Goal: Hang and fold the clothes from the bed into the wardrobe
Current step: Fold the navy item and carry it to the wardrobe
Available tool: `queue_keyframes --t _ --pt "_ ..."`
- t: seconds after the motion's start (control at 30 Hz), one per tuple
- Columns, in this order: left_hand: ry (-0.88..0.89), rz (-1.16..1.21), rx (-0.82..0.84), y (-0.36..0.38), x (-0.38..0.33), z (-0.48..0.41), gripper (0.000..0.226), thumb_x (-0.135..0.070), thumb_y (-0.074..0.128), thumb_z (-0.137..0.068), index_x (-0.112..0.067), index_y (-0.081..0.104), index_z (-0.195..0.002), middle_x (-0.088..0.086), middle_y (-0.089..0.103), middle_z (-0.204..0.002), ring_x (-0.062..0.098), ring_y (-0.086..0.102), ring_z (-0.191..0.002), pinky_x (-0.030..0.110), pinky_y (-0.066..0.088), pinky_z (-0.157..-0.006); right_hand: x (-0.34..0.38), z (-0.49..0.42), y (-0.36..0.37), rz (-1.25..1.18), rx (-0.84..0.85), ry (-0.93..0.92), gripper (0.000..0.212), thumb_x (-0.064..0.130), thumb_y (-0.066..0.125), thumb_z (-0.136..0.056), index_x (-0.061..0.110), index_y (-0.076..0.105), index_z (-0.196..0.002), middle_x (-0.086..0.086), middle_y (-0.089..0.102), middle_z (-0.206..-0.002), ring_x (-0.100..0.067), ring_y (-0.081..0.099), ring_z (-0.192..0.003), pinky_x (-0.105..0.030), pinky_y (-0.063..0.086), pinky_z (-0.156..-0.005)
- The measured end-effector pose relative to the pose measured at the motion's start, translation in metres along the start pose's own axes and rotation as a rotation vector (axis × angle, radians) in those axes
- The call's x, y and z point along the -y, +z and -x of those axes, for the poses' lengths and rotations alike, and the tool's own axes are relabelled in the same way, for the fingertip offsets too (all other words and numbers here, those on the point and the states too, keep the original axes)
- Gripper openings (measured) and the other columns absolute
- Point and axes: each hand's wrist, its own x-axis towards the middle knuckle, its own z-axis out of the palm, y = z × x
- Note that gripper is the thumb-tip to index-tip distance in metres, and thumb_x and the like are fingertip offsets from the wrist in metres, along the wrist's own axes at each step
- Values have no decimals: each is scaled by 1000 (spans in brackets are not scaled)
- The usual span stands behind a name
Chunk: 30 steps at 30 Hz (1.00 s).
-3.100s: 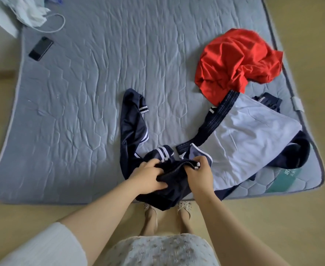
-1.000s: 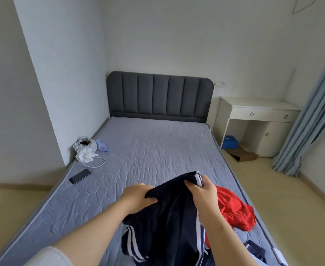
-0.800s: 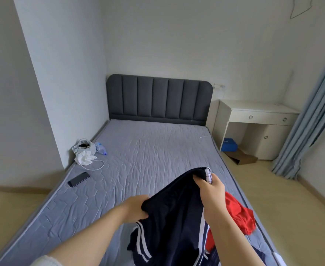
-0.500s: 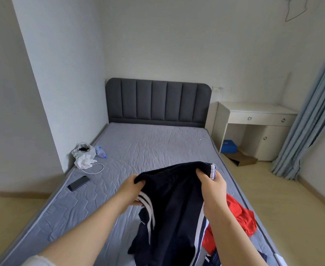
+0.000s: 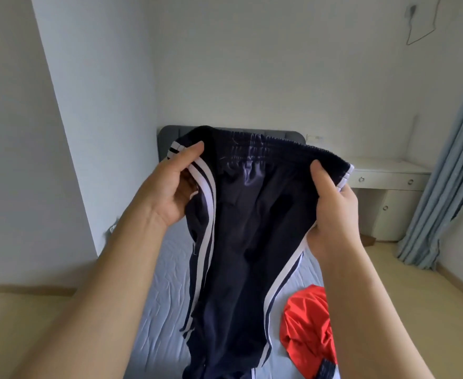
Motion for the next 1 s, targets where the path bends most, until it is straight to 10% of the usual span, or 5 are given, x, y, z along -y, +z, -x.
queue_keyframes --t 0.3,0.47,0.77,0.9,1.0 --pt "-175 -101 -179 -52 40 30 15 -19 60 -85 -8 70 -85 7 74 -76 17 71 -65 27 56 -51 -29 21 -40 82 -9 308 21 29 67 -84 12 69 -95 -7 75 -85 -22 72 -75 -31 56 -56" --pt "27 -75 13 -65 16 31 24 -28 59 -74 -15 77 -83 5 74 -92 17 70 -88 28 57 -67 -14 8 -49 34 160 352 68 53 69 -61 13 66 -115 -9 70 -110 -26 67 -100 -42 50 -89" --pt "-188 -113 -199 -96 58 37 15 -10 49 -93 -14 63 -92 4 71 -73 14 69 -63 26 56 -56 -51 21 -71 99 114 672 45 40 68 -75 7 70 -104 -15 71 -103 -30 70 -92 -40 52 -77" --pt "-83 -740 -197 -116 78 37 37 -9 57 -90 -43 56 -105 -7 53 -118 4 51 -102 23 35 -92 -63 23 -82 235 80 534 22 20 60 -89 6 64 -106 -14 73 -93 -26 71 -81 -34 56 -63" --pt "-107 -1096 9 -129 87 43 46 -16 61 -88 -57 48 -104 -10 46 -119 -2 45 -99 15 33 -79 -69 28 -92 334 89 549 17 14 60 -89 4 62 -103 -15 73 -88 -25 72 -75 -31 56 -54"
